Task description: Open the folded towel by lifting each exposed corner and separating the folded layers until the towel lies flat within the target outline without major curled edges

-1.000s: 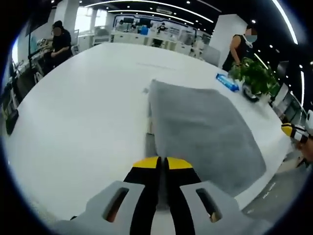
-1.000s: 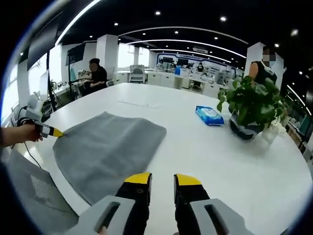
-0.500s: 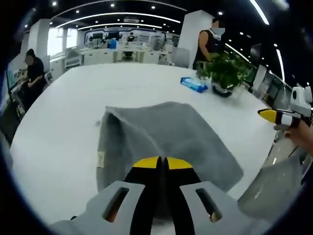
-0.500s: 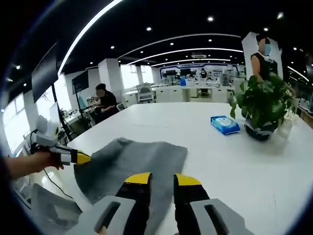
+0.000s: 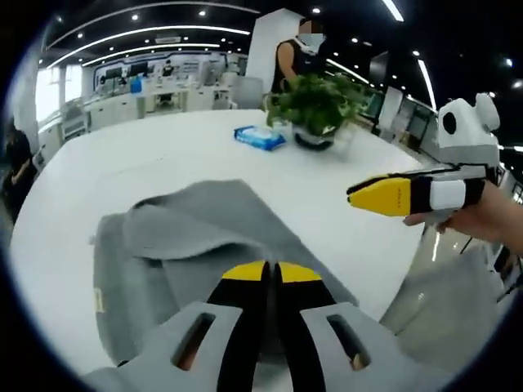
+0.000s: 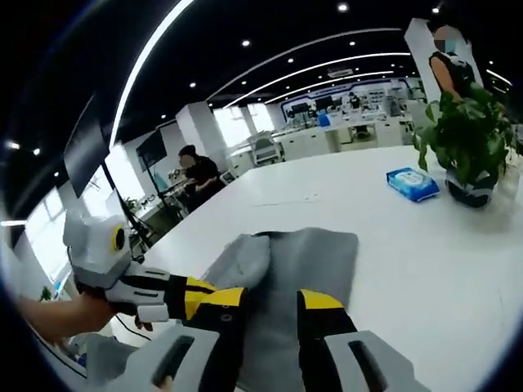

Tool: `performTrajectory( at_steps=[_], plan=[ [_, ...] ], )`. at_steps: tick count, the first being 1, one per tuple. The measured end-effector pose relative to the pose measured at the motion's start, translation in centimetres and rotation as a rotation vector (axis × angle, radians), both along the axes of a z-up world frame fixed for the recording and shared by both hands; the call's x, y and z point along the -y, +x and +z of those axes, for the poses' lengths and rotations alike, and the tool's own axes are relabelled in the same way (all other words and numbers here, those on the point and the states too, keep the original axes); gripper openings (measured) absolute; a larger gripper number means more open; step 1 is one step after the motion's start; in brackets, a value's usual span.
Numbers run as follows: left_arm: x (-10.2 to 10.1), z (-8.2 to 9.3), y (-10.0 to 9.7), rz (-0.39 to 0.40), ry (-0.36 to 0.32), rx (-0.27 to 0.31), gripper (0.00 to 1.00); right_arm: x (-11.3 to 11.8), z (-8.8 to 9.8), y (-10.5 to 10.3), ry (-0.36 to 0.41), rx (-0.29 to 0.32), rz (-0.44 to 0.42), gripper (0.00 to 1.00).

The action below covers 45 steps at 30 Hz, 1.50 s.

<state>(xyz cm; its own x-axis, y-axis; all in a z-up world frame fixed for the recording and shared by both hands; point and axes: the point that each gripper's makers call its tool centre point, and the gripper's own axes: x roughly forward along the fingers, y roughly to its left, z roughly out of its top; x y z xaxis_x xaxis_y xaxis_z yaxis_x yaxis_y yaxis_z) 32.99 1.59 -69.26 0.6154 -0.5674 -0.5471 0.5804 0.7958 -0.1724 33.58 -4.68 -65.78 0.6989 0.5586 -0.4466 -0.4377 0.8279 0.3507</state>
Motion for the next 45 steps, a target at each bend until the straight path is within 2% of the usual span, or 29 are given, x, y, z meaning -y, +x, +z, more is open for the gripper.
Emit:
performTrajectory(
  at_steps=[4,10,14,16,17,21,23,26,28,29,31,37,41,45],
  plan=[
    [1.6,-0.6,-1.2,-0.045,0.019,0.000,0.03,-0.6,-1.2,-0.3,-0.017,-0.038,0.033,0.22],
    [3.2,-0.9,-2.2,-0.084,0.024,-0.001,0.03,-2.0,-2.8,-0.9,-0.024,-0.093,0.086,0.22],
    [3.9,-0.9,-2.7,-0.101,0.027,0.000,0.03,-2.4,-4.4,-1.1,-0.060,-0.134,0.114,0.21],
    [4.1,-1.1,-3.2,-0.120,0.058,0.009,0.03,-2.0,-5.1,-1.4,-0.078,-0.165,0.113,0.18],
    [4.1,-1.2,-3.3,-0.136,0.087,0.035,0.03,-2.0,-5.3,-1.5,-0.084,-0.174,0.122,0.16],
    [4.3,-1.7,-3.9,-0.144,0.096,0.039,0.03,-2.2,-6.2,-2.3,-0.088,-0.225,0.149,0.05],
    [4.3,-2.0,-3.9,-0.143,0.094,0.032,0.03,-2.3,-6.4,-2.4,-0.095,-0.233,0.156,0.00],
    [4.0,-2.0,-3.8,-0.129,0.072,0.019,0.03,-2.1,-6.6,-2.4,-0.107,-0.233,0.154,0.00],
    [3.7,-1.7,-3.8,-0.112,0.036,0.006,0.00,-1.3,-6.8,-2.0,-0.148,-0.211,0.138,0.00],
    [3.3,-1.7,-3.7,-0.087,0.016,-0.014,0.00,-0.8,-6.9,-1.8,-0.174,-0.202,0.137,0.00],
    [2.5,-1.6,-3.4,-0.068,0.003,-0.016,0.00,-0.1,-6.9,-1.8,-0.175,-0.208,0.126,0.00],
    [-1.2,-3.0,-2.3,0.011,0.032,-0.041,0.01,2.4,-7.0,-0.7,-0.211,-0.203,0.091,0.00],
    [-5.4,-3.7,-0.2,0.127,0.044,-0.013,0.03,4.1,-6.9,-0.1,-0.229,-0.199,0.064,0.00],
    [-10.2,-6.3,1.5,0.237,0.087,-0.071,0.03,5.8,-6.9,0.4,-0.247,-0.194,0.037,0.00]
  ],
)
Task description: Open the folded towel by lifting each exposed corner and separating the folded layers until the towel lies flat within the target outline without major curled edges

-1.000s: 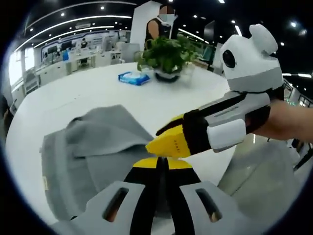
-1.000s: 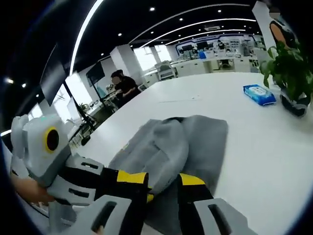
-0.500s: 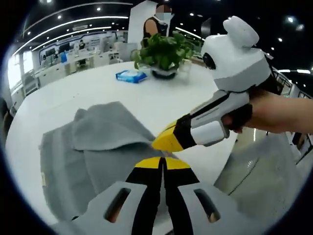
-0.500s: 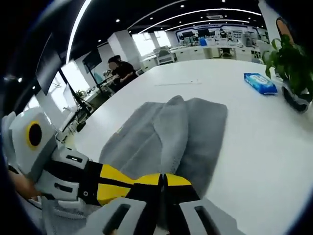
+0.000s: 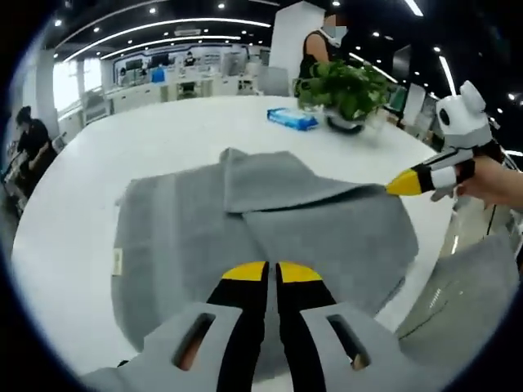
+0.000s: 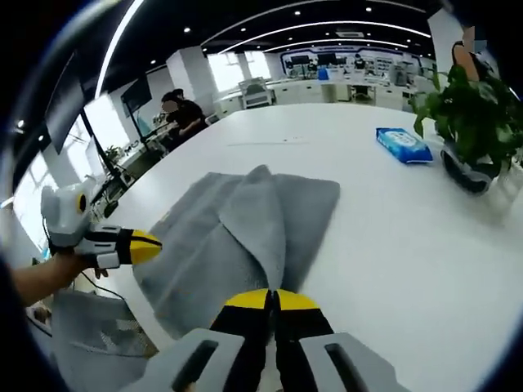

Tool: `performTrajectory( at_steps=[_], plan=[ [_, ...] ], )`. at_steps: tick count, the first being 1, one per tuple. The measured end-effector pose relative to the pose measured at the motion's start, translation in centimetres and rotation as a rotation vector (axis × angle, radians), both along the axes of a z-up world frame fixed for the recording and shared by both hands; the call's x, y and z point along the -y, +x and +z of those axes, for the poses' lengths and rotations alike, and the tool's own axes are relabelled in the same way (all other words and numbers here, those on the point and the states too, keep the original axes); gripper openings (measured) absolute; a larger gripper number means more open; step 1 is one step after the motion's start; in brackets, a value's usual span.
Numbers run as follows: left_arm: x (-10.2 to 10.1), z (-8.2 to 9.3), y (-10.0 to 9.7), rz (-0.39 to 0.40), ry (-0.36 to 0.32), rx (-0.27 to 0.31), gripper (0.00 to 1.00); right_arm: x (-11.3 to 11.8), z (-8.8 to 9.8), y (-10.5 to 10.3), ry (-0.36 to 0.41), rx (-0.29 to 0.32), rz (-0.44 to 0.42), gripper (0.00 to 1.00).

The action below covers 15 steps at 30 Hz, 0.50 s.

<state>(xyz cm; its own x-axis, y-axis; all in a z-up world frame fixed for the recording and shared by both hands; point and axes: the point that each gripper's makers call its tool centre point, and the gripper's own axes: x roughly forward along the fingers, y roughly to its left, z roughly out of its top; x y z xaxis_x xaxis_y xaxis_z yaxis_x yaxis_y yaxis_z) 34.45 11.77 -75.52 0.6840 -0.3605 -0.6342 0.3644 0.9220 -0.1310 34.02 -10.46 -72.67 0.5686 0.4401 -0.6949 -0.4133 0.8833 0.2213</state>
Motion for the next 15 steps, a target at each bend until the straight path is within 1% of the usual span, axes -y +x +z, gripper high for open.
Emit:
performTrajectory(
  at_steps=[2,4,8,11,13,14,15],
  plan=[
    [-2.0,-1.0,0.6,0.047,0.016,-0.020,0.03,0.5,0.0,0.1,-0.006,0.001,-0.008,0.00],
    [-3.6,-1.9,1.3,0.076,0.030,-0.021,0.03,1.2,-0.1,0.2,-0.025,0.004,-0.014,0.00],
    [-5.1,-3.3,2.0,0.107,0.051,-0.045,0.03,2.3,-0.3,0.3,-0.056,0.004,-0.021,0.00],
    [-5.9,-4.0,2.3,0.137,0.065,-0.047,0.02,3.8,-0.7,0.4,-0.085,0.002,-0.041,0.00],
    [-6.2,-4.8,2.1,0.143,0.083,-0.065,0.01,4.8,-0.7,0.4,-0.100,0.006,-0.063,0.00],
    [-6.4,-5.1,1.8,0.138,0.109,-0.079,0.01,5.2,-0.7,0.4,-0.099,0.004,-0.075,0.00],
    [-6.2,-4.2,2.5,0.133,0.093,0.007,0.00,5.9,-0.9,0.4,-0.101,0.001,-0.089,0.00]
  ],
)
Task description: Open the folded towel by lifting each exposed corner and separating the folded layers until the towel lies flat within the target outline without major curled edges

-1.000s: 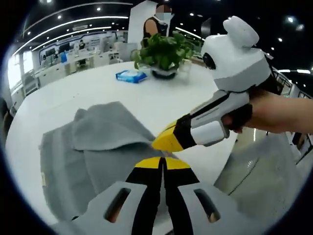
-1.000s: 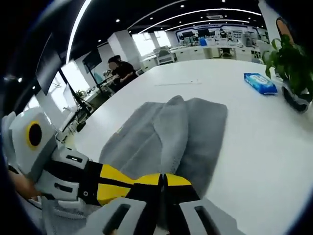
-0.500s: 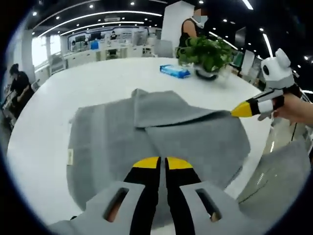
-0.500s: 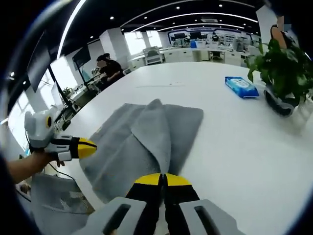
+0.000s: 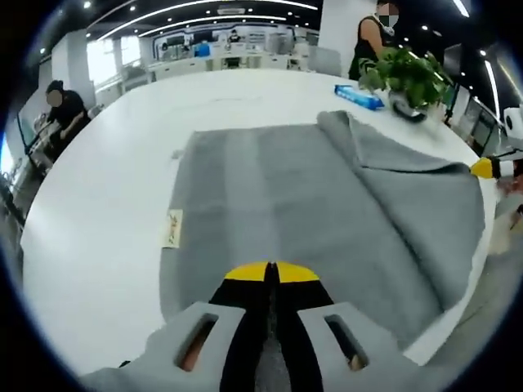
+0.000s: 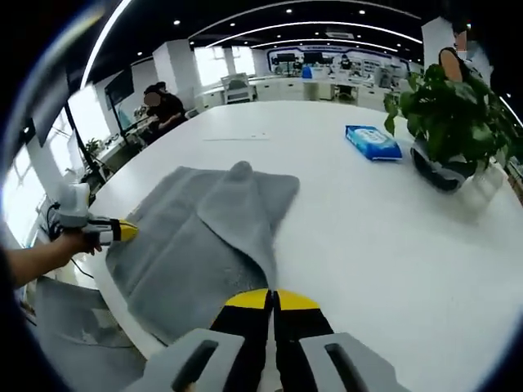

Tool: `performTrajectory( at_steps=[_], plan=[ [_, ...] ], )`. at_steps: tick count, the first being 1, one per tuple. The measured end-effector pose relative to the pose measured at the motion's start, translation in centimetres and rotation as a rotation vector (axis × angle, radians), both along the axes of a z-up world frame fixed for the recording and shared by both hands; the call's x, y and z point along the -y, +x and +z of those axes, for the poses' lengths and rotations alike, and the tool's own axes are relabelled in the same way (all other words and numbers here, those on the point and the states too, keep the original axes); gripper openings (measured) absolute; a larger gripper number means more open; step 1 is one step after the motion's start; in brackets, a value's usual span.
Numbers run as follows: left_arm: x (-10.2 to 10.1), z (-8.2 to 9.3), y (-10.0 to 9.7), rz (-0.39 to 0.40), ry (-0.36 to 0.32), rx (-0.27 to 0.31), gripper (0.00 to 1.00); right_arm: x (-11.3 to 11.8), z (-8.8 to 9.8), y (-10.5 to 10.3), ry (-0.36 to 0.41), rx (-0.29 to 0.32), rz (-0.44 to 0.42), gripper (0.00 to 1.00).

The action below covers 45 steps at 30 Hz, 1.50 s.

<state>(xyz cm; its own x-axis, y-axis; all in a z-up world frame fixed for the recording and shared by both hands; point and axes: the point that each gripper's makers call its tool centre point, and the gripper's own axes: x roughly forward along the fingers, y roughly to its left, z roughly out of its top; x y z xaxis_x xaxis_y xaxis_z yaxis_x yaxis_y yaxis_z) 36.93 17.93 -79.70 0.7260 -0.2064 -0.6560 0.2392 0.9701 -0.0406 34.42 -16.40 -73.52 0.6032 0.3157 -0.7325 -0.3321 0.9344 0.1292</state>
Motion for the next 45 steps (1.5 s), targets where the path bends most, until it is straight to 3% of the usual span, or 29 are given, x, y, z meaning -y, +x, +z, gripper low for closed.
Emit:
performTrajectory(
  at_steps=[1,7,11,16,20,23,30,45],
  plan=[
    [-0.2,0.0,-1.4,-0.006,0.038,-0.045,0.00,0.2,0.0,0.0,-0.003,0.000,-0.004,0.00],
    [-1.0,-0.1,-0.8,0.024,0.018,-0.042,0.00,3.0,-0.7,0.0,-0.044,-0.001,-0.054,0.00],
    [-3.1,-0.1,-0.4,0.040,0.101,-0.026,0.00,4.6,-1.5,-0.2,-0.061,-0.015,-0.080,0.00],
    [-4.7,-0.1,-0.5,0.139,-0.015,-0.048,0.00,6.8,-2.8,-0.8,-0.063,-0.043,-0.139,0.00],
    [-4.7,-0.1,-0.5,0.116,0.040,-0.022,0.00,8.3,-3.7,-1.4,-0.074,-0.059,-0.174,0.00],
    [-5.1,0.0,-0.5,0.125,0.042,-0.019,0.00,9.4,-4.1,-1.7,-0.083,-0.070,-0.201,0.00],
    [-8.4,0.0,-0.8,0.197,0.054,-0.016,0.00,11.6,-4.9,-2.5,-0.093,-0.081,-0.264,0.00],
    [-15.2,0.0,-3.4,0.336,0.094,-0.012,0.00,16.4,-5.9,-4.4,-0.126,-0.103,-0.357,0.00]
  ],
)
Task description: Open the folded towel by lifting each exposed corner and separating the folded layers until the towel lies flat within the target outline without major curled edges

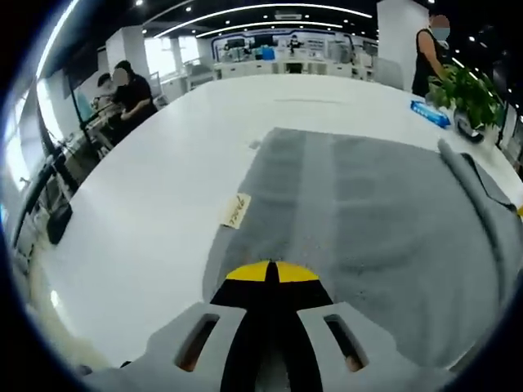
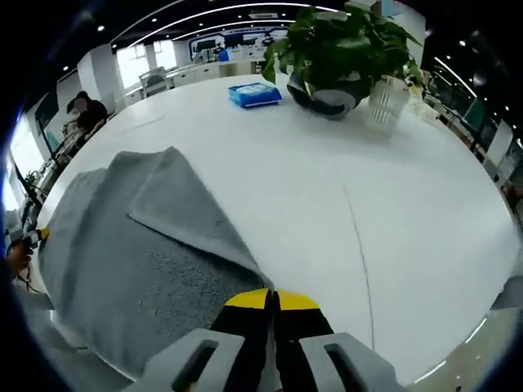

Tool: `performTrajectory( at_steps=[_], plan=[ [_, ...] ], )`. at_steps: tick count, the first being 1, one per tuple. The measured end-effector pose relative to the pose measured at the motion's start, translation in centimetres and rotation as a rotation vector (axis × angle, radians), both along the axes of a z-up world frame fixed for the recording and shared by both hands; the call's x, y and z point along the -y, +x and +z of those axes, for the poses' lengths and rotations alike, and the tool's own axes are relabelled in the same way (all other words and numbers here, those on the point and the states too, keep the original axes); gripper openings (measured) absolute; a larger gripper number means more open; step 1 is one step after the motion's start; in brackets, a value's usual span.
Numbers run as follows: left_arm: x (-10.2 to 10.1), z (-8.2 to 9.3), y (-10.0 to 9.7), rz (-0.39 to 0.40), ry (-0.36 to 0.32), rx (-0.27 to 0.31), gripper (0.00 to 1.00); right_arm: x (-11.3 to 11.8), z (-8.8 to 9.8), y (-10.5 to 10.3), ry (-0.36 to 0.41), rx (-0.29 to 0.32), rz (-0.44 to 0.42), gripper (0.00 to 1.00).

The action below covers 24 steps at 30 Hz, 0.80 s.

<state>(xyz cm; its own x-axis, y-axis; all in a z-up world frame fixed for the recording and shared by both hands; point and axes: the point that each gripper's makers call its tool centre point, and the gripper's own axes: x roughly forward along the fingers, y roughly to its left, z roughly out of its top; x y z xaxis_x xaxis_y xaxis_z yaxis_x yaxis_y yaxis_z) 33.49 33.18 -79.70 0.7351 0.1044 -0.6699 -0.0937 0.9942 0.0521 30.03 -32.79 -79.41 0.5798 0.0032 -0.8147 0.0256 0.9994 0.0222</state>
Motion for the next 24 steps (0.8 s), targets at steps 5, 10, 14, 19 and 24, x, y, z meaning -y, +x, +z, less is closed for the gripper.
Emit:
performTrajectory(
  at_steps=[5,10,14,19,24],
  plan=[
    [-1.2,0.0,-0.9,0.031,0.012,-0.003,0.00,1.0,-0.5,-1.0,-0.008,-0.012,-0.025,0.00],
    [-1.1,0.1,-1.2,0.046,-0.006,0.012,0.00,1.0,-0.9,-1.7,0.034,-0.005,-0.057,0.00],
    [-0.6,0.2,-1.2,0.042,-0.008,-0.007,0.00,0.8,0.0,-1.1,-0.047,0.040,-0.006,0.00],
    [2.5,1.7,-0.4,-0.052,-0.033,0.075,0.01,-2.9,3.9,2.0,-0.080,0.228,0.125,0.21],
    [5.5,0.7,-0.4,-0.133,-0.038,0.020,0.02,-10.5,5.5,5.8,-0.081,0.269,0.373,0.21]
  ],
)
